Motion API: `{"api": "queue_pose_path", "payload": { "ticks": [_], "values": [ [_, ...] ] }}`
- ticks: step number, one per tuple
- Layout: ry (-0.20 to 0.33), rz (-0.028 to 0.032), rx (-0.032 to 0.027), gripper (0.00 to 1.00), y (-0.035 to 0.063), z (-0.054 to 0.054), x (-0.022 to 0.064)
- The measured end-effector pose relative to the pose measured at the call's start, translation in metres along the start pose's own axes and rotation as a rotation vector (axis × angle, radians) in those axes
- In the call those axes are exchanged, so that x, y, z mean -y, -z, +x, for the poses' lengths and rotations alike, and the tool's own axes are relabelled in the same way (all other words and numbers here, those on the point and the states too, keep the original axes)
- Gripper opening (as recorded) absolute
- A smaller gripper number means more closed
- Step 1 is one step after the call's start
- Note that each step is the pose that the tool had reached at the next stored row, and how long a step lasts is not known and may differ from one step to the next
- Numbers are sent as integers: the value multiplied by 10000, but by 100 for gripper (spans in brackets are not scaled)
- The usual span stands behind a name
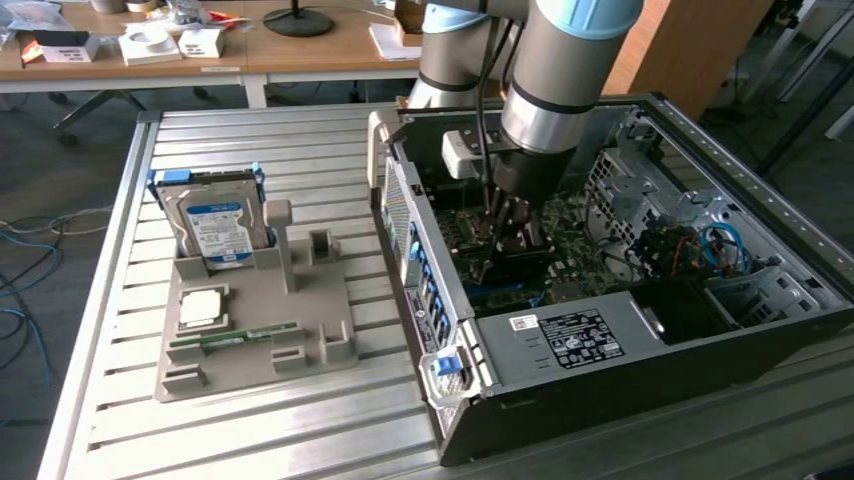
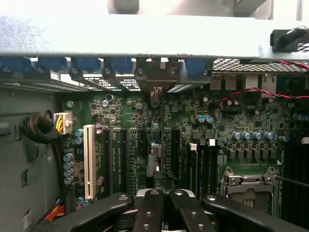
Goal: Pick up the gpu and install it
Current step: 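Press down on the gpu until it lock into place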
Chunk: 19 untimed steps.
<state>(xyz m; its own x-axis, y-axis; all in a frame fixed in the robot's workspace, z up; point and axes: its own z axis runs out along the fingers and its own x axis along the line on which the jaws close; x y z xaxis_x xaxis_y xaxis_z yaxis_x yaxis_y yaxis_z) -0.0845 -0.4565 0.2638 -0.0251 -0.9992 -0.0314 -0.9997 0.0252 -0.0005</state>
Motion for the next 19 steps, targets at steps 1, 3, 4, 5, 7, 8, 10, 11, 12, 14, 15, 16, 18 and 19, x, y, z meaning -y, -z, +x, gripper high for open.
{"api": "queue_pose_path", "payload": {
  "ticks": [1,3,4,5,7,8,10,11,12,14,15,16,18,19],
  "values": [
    [0,8,15,11,-6,-1,1],
    [0,5,10,11,-12,-1,0],
    [0,3,4,11,-10,0,0],
    [0,2,1,11,-9,0,0],
    [0,1,1,11,-9,0,0],
    [0,1,0,11,-9,1,0],
    [0,-1,-6,11,-17,2,0],
    [1,-2,-6,11,-17,2,0],
    [1,-1,-5,11,-18,2,0],
    [0,1,0,11,-20,1,0],
    [0,1,0,11,-22,1,0],
    [0,1,-4,11,-29,1,-2],
    [2,-3,-9,11,-33,2,-4],
    [2,-3,-7,11,-34,3,-5]
  ]
}}
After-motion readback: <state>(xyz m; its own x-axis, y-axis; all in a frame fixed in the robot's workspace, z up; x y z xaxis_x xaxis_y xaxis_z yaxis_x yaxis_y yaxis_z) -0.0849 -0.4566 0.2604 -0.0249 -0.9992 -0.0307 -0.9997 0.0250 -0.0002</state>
